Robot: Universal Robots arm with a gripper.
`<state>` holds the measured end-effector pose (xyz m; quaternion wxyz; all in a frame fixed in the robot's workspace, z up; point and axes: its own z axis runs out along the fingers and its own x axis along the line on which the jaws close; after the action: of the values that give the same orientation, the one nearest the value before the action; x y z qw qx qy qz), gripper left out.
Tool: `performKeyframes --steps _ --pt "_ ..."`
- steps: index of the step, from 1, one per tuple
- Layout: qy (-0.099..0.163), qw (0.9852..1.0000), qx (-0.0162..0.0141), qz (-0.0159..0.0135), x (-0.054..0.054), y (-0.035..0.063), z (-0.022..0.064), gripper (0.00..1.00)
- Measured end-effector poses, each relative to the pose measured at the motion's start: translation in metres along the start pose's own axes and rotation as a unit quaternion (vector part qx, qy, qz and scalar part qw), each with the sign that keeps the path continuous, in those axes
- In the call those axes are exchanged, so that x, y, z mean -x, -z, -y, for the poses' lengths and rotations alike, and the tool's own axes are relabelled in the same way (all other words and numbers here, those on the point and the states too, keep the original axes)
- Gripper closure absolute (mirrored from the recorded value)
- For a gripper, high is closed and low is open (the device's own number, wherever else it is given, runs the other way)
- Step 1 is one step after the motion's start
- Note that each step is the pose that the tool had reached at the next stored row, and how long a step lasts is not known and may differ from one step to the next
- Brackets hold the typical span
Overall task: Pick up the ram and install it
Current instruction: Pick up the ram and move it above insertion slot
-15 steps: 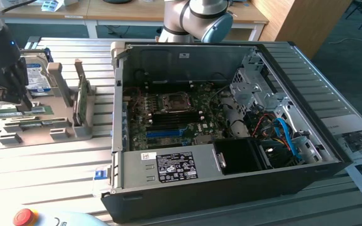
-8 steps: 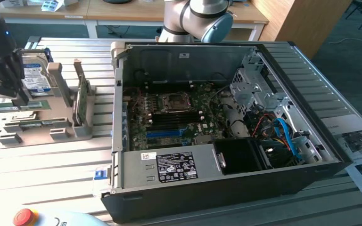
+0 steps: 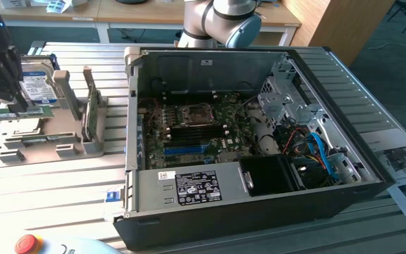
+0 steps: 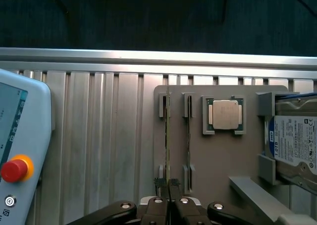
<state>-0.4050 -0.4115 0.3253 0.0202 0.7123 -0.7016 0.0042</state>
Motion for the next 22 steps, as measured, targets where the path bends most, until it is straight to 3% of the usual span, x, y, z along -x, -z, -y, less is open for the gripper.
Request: performKeyframes --steps 22 --pt "0.0 1.0 0.0 0.0 -0.002 0.0513 -0.0011 0.88"
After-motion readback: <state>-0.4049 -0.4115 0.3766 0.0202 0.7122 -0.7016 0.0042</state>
